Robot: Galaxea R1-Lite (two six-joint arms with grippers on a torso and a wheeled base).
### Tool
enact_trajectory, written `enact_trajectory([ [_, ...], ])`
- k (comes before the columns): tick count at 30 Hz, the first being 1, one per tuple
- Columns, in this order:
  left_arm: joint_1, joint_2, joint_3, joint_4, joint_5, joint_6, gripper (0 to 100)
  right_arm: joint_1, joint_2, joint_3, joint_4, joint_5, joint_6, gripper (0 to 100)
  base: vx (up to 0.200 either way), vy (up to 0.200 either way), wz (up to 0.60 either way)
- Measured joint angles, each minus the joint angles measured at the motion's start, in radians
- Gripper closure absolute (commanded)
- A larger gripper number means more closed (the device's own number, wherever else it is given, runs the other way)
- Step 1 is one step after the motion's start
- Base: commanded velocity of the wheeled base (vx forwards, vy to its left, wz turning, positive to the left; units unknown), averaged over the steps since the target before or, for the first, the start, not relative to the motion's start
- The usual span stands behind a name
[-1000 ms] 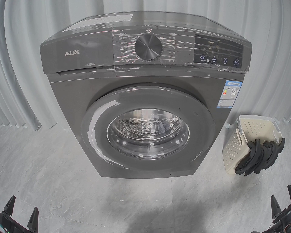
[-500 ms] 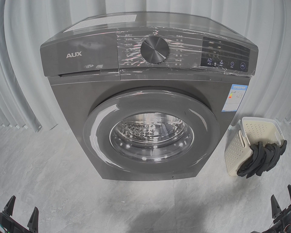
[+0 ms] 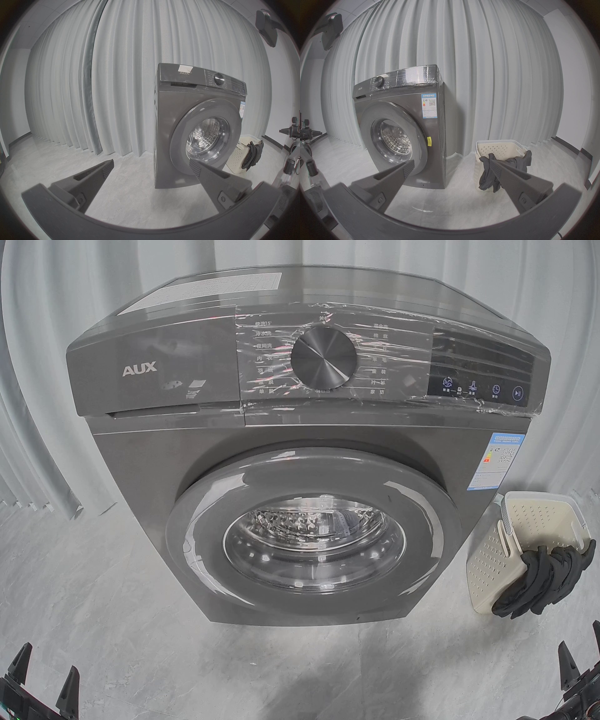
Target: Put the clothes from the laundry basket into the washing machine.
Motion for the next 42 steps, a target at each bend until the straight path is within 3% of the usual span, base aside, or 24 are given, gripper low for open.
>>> enact_trajectory([
  [8,0.0,0.0,0.0,0.0,0.0,0.001,0,0.002,0.0,-0.026,-0.02,0.011,0.007,0,0.0,0.0,0.0],
  [16,0.0,0.0,0.0,0.0,0.0,0.002,0,0.051,0.092,-0.222,0.003,0.147,0.015,0,0.0,0.0,0.0],
  [21,0.0,0.0,0.0,0.0,0.0,0.002,0,0.1,0.28,-0.265,-0.047,0.233,0.015,0,0.0,0.0,0.0],
  [26,0.0,0.0,0.0,0.0,0.0,0.002,0,0.16,0.504,-0.294,-0.14,0.283,0.017,0,0.0,0.0,0.0],
  [35,0.0,0.0,0.0,0.0,0.0,0.001,0,0.242,0.921,-0.382,-0.261,0.339,0.02,0,0.0,0.0,0.0],
  [42,0.0,0.0,0.0,0.0,0.0,0.001,0,0.263,1.154,-0.461,-0.35,0.354,0.019,0,0.0,0.0,0.0],
])
